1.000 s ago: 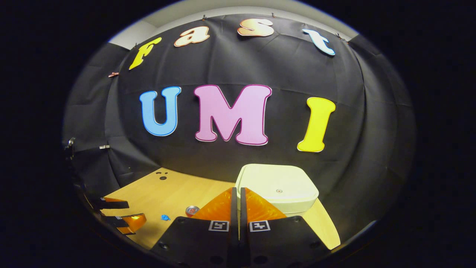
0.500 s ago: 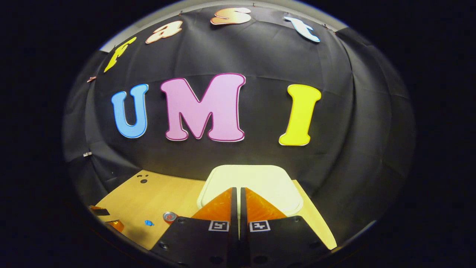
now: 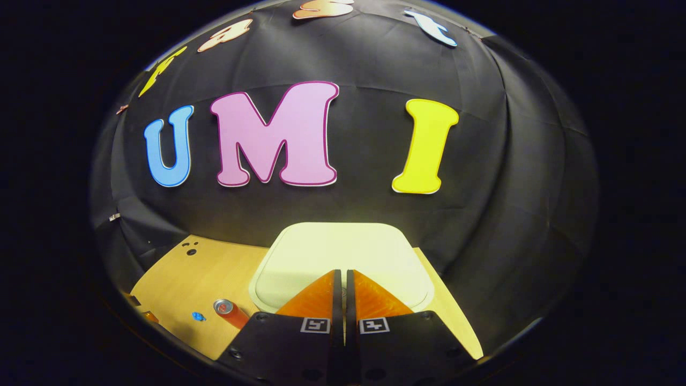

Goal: Press the lid of the desktop garbage bin to open it, pick up the crumpled paper on the desktop and throw it into the bin, then pick up the pop can on the desktop and drop it into the bin, and finally close the garbage bin lid.

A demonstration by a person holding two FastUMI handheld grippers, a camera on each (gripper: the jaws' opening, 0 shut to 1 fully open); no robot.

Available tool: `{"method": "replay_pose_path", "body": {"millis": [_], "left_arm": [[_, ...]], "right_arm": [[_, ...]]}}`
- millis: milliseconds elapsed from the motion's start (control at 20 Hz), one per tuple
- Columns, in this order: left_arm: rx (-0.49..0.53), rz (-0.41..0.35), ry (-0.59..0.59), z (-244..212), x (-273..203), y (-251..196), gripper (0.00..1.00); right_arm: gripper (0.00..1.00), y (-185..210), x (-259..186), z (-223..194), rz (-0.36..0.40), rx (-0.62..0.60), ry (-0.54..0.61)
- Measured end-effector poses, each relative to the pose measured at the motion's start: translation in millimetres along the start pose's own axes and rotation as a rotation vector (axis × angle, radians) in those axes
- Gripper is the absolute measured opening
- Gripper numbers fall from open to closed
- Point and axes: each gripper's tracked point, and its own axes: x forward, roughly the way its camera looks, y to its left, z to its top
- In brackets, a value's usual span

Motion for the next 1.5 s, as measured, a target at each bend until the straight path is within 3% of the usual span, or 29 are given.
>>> {"method": "replay_pose_path", "body": {"millis": [450,950,1500], "left_arm": [[0.005,0.018,0.018,-6,-1,3,0.96],[0.004,0.020,0.026,-11,-1,0,0.96],[-0.021,0.023,-0.007,-8,-18,11,0.96]], "right_arm": [[0.05,0,0,-6,0.012,0.016,0.010],[0.05,1,-2,-8,-0.004,-0.072,-0.030],[0.05,-1,-11,0,-0.006,0.004,-0.064]]}}
